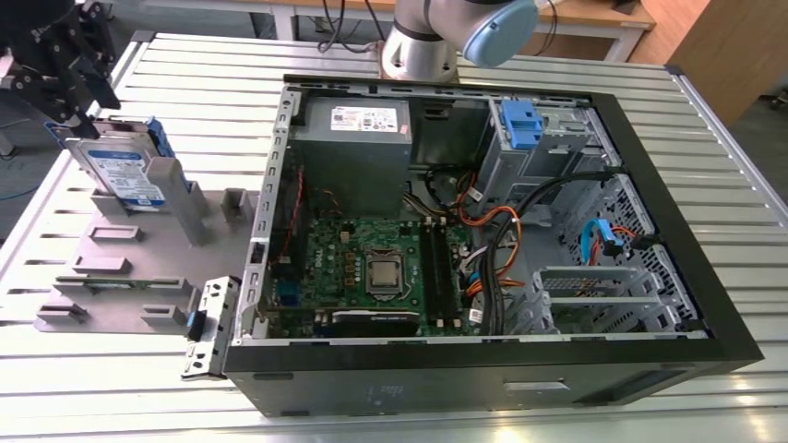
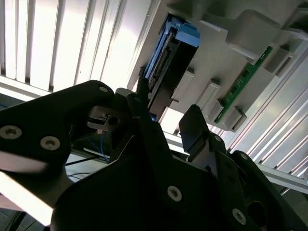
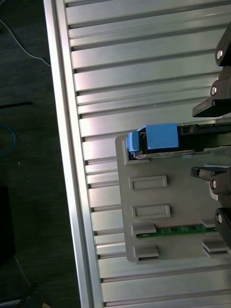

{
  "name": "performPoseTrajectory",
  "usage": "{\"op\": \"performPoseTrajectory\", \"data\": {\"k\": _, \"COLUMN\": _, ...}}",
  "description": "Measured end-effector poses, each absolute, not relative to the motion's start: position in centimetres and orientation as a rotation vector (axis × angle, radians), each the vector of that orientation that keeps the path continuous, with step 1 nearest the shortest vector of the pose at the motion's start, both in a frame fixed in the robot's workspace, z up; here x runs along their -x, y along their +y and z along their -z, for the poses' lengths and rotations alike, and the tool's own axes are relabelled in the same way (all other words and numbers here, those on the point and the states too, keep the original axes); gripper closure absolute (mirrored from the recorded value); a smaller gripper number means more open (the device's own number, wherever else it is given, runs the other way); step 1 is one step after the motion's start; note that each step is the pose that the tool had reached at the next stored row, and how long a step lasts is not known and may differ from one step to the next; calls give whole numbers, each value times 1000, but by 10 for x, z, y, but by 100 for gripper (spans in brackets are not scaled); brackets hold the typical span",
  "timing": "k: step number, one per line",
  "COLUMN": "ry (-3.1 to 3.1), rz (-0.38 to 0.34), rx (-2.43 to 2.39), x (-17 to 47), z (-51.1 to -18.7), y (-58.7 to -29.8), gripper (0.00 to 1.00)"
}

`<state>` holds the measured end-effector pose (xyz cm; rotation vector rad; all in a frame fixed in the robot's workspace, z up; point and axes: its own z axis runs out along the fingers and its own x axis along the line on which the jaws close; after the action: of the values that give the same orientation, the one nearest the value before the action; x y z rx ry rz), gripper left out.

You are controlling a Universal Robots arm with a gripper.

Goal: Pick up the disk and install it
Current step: 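Pick up the disk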

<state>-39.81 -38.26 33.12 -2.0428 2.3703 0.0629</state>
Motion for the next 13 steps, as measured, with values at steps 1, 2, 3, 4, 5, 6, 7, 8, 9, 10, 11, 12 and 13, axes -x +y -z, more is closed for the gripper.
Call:
{"op": "performPoseTrajectory", "data": {"k": 1, "ry": 2370, "rz": -63, "rx": 2043, "x": 398, "z": -331, "y": -382, "gripper": 47}}
{"op": "performPoseTrajectory", "data": {"k": 2, "ry": 2370, "rz": -63, "rx": 2043, "x": 398, "z": -331, "y": -382, "gripper": 47}}
{"op": "performPoseTrajectory", "data": {"k": 3, "ry": 2370, "rz": -63, "rx": 2043, "x": 398, "z": -331, "y": -381, "gripper": 47}}
{"op": "performPoseTrajectory", "data": {"k": 4, "ry": 2370, "rz": -63, "rx": 2043, "x": 398, "z": -330, "y": -381, "gripper": 47}}
{"op": "performPoseTrajectory", "data": {"k": 5, "ry": 2370, "rz": -63, "rx": 2043, "x": 398, "z": -330, "y": -380, "gripper": 47}}
{"op": "performPoseTrajectory", "data": {"k": 6, "ry": 2370, "rz": -63, "rx": 2043, "x": 398, "z": -330, "y": -380, "gripper": 47}}
{"op": "performPoseTrajectory", "data": {"k": 7, "ry": 2370, "rz": -63, "rx": 2043, "x": 398, "z": -329, "y": -380, "gripper": 47}}
{"op": "performPoseTrajectory", "data": {"k": 8, "ry": 2370, "rz": -63, "rx": 2043, "x": 398, "z": -328, "y": -379, "gripper": 47}}
{"op": "performPoseTrajectory", "data": {"k": 9, "ry": 2370, "rz": -63, "rx": 2043, "x": 398, "z": -327, "y": -379, "gripper": 47}}
{"op": "performPoseTrajectory", "data": {"k": 10, "ry": 2370, "rz": -63, "rx": 2043, "x": 398, "z": -326, "y": -379, "gripper": 47}}
{"op": "performPoseTrajectory", "data": {"k": 11, "ry": 2370, "rz": -63, "rx": 2043, "x": 398, "z": -325, "y": -379, "gripper": 47}}
{"op": "performPoseTrajectory", "data": {"k": 12, "ry": 2370, "rz": -63, "rx": 2043, "x": 398, "z": -323, "y": -379, "gripper": 47}}
{"op": "performPoseTrajectory", "data": {"k": 13, "ry": 2370, "rz": -63, "rx": 2043, "x": 398, "z": -322, "y": -379, "gripper": 47}}
